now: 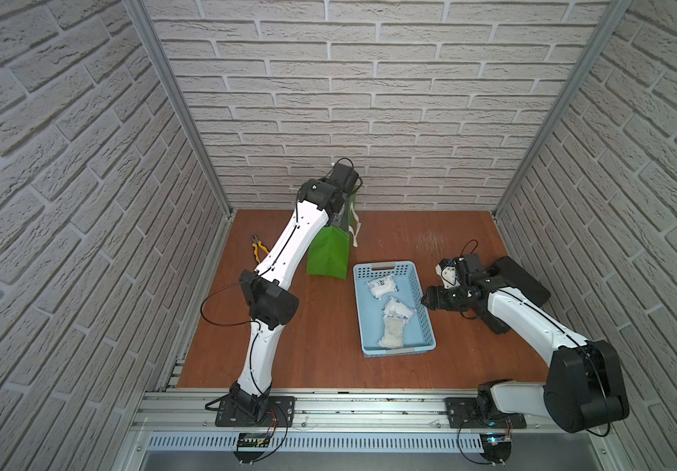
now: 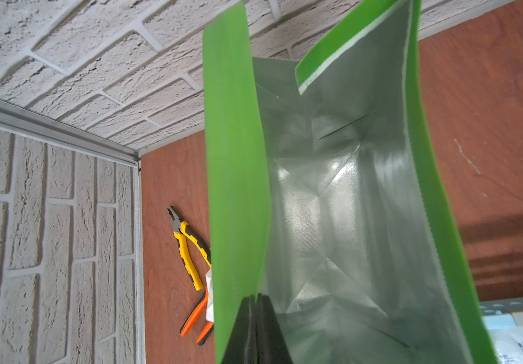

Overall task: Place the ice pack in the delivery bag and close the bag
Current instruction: Move the bin to the center of the board.

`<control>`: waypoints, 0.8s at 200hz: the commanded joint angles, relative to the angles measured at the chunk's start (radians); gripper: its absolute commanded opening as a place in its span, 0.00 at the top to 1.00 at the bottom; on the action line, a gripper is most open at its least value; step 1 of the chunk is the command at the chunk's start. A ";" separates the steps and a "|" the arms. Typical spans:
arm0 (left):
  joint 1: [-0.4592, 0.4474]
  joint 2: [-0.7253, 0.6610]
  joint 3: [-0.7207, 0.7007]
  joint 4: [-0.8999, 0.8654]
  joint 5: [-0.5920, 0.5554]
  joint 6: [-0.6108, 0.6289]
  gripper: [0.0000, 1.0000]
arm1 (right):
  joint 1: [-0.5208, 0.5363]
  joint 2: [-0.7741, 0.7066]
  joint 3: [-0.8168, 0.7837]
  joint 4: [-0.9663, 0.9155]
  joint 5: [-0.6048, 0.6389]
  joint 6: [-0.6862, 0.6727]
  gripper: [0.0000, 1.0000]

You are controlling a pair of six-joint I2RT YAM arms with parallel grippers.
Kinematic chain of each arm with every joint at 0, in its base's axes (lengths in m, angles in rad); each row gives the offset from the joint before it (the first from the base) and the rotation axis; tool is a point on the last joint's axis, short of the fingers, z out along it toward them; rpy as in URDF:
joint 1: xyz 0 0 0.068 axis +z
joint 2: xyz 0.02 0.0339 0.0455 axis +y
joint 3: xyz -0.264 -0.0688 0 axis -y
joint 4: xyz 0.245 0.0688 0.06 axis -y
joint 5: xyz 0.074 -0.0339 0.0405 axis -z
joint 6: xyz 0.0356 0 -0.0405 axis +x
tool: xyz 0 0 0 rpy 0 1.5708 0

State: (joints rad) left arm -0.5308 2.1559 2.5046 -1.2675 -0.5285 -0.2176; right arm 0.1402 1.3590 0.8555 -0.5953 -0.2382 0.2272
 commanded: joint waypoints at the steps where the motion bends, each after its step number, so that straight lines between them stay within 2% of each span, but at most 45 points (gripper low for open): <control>1: 0.006 -0.093 -0.048 0.049 0.019 -0.001 1.00 | 0.026 0.048 0.045 0.042 0.024 -0.015 0.25; 41: 0.008 -0.211 -0.172 0.124 0.054 -0.026 1.00 | 0.036 0.100 0.078 0.075 0.055 -0.009 0.41; 76: 0.020 -0.359 -0.360 0.254 0.153 -0.074 1.00 | 0.034 0.154 0.138 0.052 0.096 -0.043 0.73; 89: 0.021 -0.417 -0.428 0.298 0.157 -0.090 1.00 | 0.031 0.174 0.161 0.039 0.116 -0.059 0.84; 160: 0.029 -0.701 -0.725 0.448 0.283 -0.178 1.00 | -0.052 0.254 0.266 0.003 0.187 -0.131 0.89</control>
State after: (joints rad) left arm -0.5102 1.5368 1.8473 -0.9340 -0.3054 -0.3428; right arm 0.1322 1.5887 1.0702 -0.5888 -0.1219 0.1337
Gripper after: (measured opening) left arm 0.076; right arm 0.127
